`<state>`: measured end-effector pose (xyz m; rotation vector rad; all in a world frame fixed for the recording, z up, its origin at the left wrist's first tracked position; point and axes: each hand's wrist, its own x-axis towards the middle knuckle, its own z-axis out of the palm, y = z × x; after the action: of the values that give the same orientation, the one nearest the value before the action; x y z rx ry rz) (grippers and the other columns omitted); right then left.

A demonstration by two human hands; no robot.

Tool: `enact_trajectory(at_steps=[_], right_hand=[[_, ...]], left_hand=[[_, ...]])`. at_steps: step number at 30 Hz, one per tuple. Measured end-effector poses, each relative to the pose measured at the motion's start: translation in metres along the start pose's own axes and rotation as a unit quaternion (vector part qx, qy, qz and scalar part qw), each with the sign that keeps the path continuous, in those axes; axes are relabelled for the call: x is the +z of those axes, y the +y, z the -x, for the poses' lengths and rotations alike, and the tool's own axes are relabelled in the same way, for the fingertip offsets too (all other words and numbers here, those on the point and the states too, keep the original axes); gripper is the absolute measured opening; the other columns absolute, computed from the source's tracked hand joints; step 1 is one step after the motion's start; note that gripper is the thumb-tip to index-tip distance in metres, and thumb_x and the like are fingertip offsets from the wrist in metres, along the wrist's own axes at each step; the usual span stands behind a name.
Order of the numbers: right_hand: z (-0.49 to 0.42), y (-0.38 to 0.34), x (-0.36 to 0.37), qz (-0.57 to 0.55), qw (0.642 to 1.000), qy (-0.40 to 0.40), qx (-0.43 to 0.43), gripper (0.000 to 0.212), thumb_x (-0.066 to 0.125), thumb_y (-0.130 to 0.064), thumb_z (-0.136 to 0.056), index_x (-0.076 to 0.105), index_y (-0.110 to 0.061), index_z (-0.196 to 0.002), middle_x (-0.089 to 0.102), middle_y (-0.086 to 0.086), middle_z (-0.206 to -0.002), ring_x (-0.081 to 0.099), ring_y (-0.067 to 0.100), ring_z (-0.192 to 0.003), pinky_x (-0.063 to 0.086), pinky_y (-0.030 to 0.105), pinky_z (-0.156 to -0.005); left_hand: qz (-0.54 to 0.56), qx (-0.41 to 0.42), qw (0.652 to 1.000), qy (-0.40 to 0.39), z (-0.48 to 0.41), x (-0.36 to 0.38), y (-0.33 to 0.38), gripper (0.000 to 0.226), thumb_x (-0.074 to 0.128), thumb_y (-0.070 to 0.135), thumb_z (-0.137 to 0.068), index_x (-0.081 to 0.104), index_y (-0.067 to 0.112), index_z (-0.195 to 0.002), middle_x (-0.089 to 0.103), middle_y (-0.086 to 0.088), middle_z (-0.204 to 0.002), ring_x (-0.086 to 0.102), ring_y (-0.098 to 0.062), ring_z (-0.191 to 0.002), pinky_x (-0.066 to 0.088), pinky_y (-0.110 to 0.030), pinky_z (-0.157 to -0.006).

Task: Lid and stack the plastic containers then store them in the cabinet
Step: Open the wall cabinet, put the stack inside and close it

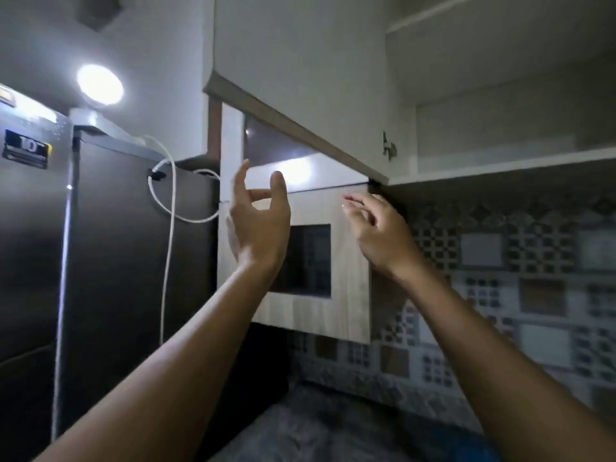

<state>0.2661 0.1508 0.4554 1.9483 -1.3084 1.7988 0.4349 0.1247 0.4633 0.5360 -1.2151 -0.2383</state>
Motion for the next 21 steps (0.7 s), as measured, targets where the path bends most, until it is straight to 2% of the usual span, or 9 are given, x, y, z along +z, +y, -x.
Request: enact_trajectory(at_steps=[4,7,10,14,17,21], right_hand=[[0.086,0.066,-0.029,0.080,0.988,-0.021,0.134,0.033,0.048,-0.044,-0.097,0.062,-0.031,-0.123,0.061,-0.005,-0.126,0.057,0.011,-0.114,0.048,0.033,-0.097],[0.149,0.111,-0.057,0.129,0.960,-0.035,0.246,0.035,0.048,-0.043,-0.097,0.063,-0.026,-0.123,0.065,-0.005,-0.119,0.060,0.012,-0.108,0.049,0.032,-0.093],[0.208,0.149,-0.086,0.150,0.929,-0.046,0.334,0.033,0.049,-0.041,-0.098,0.065,-0.024,-0.120,0.066,-0.004,-0.114,0.060,0.014,-0.106,0.049,0.032,-0.090],[0.282,0.199,-0.123,0.163,0.884,-0.010,0.439,0.030,0.049,-0.032,-0.098,0.067,-0.018,-0.118,0.066,-0.001,-0.116,0.059,0.014,-0.104,0.044,0.027,-0.085],[0.331,0.235,-0.145,0.158,0.840,0.071,0.513,0.034,0.051,-0.035,-0.097,0.065,-0.015,-0.120,0.066,0.003,-0.122,0.061,0.023,-0.113,0.048,0.032,-0.094],[0.378,0.284,-0.160,0.134,0.784,0.155,0.586,0.034,0.048,-0.026,-0.100,0.065,-0.003,-0.120,0.064,0.015,-0.127,0.057,0.028,-0.118,0.040,0.028,-0.089]], left_hand=[[-0.007,-0.119,0.973,-0.197,0.098,0.038,-0.053,0.044,0.057,0.050,-0.087,0.055,0.027,-0.125,0.069,0.001,-0.083,0.070,-0.018,-0.081,0.058,-0.045,-0.081],[-0.021,-0.225,0.907,-0.355,0.166,0.069,-0.075,0.048,0.058,0.049,-0.089,0.052,0.024,-0.131,0.069,-0.004,-0.098,0.070,-0.024,-0.088,0.059,-0.039,-0.079],[-0.011,-0.300,0.839,-0.454,0.223,0.090,-0.098,0.057,0.059,0.051,-0.088,0.049,0.021,-0.135,0.061,-0.002,-0.121,0.066,-0.020,-0.099,0.056,-0.039,-0.089],[-0.021,-0.345,0.799,-0.493,0.299,0.109,-0.133,0.055,0.059,0.053,-0.087,0.054,0.021,-0.132,0.061,-0.008,-0.125,0.063,-0.023,-0.108,0.052,-0.035,-0.091],[-0.007,-0.373,0.796,-0.476,0.346,0.119,-0.158,0.051,0.055,0.040,-0.094,0.053,0.008,-0.134,0.058,-0.008,-0.131,0.056,-0.023,-0.118,0.044,-0.027,-0.085],[-0.025,-0.446,0.779,-0.440,0.391,0.133,-0.205,0.051,0.046,0.044,-0.098,0.051,0.009,-0.135,0.056,-0.005,-0.127,0.053,-0.025,-0.122,0.040,-0.029,-0.087]])
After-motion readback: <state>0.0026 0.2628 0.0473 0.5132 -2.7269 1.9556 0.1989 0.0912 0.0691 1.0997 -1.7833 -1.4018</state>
